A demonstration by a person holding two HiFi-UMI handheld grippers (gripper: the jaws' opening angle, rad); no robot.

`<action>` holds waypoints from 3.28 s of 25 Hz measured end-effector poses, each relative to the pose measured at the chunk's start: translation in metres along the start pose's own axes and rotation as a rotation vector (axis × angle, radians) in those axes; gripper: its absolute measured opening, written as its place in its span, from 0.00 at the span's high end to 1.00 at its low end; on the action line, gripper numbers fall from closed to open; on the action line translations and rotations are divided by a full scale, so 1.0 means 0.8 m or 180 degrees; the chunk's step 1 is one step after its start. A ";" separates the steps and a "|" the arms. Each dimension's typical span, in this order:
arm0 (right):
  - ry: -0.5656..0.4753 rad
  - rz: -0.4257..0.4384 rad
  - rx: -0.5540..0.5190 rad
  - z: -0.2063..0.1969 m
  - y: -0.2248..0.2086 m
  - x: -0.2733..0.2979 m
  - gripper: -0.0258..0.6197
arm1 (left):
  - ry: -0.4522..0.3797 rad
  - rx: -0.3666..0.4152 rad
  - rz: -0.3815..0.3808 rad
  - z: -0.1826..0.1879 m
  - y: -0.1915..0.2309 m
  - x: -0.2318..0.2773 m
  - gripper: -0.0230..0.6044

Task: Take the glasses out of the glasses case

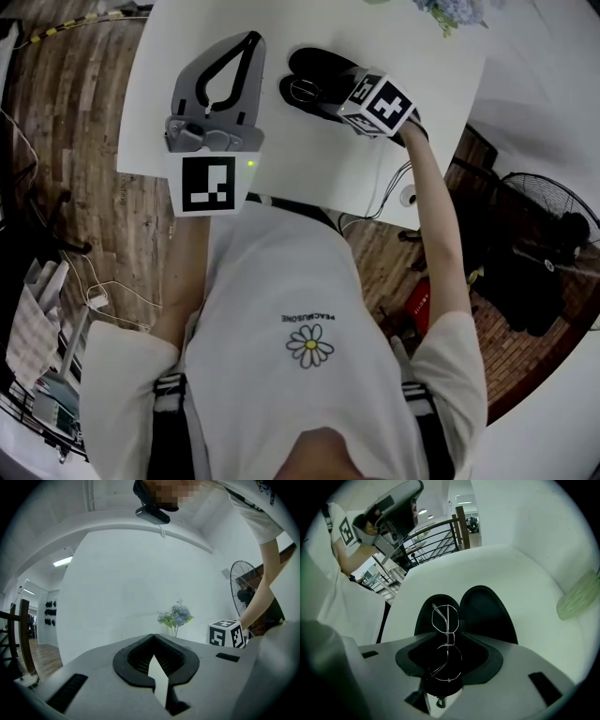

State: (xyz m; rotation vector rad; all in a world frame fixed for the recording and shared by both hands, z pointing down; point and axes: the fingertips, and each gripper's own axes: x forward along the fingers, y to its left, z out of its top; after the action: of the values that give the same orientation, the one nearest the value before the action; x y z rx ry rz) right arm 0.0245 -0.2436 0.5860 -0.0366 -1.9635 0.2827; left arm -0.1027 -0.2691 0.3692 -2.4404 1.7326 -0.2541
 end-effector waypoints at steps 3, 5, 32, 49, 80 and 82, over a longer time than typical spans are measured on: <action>0.0061 0.0057 -0.0002 0.003 0.001 0.002 0.77 | 0.0017 0.0006 0.0014 -0.004 0.004 -0.001 0.94; 0.0104 0.0080 0.0041 0.003 0.001 0.004 0.77 | 0.0015 0.0003 0.0012 -0.005 0.005 -0.001 0.94; 0.0222 -0.0035 -0.0092 0.009 0.006 -0.001 0.82 | -0.0041 0.0032 0.0026 0.004 0.008 -0.009 0.94; -0.0347 -0.0612 -0.0017 0.035 -0.005 -0.104 0.82 | -0.0535 -0.0103 0.0021 0.071 -0.009 -0.008 0.94; -0.3754 -0.3339 0.0127 0.118 0.092 -0.513 0.82 | -0.1192 -0.0164 0.0044 0.234 -0.028 -0.020 0.94; -0.3961 -0.3557 0.0257 0.104 0.102 -0.523 0.82 | -0.1180 -0.0151 0.0028 0.234 -0.031 -0.020 0.94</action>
State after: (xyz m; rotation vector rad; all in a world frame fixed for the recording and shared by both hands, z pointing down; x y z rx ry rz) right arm 0.1078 -0.2447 0.1601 1.5574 -2.7573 -0.4908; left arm -0.0444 -0.2430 0.1905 -2.3236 1.5994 0.2301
